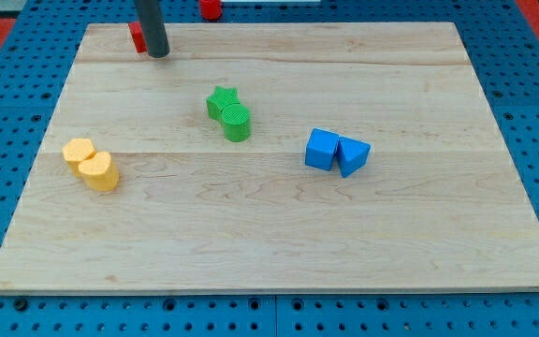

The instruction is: Move your arm to the top right of the green star

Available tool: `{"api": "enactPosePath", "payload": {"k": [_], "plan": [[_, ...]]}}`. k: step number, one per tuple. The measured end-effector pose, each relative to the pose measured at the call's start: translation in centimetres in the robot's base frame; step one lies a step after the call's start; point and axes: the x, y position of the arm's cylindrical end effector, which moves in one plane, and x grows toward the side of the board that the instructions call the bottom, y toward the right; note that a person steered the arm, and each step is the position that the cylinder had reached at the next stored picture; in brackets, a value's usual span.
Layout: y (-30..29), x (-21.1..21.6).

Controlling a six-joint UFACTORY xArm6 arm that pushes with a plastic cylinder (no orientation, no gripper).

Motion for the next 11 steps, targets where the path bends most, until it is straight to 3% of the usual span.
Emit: {"api": "enactPosePath", "payload": {"k": [1,5,7,9,11], "plan": [[0.0,0.1],[12.3,5.5],[12.4,5.5],[18.0,8.6],[19.7,10.1]]}}
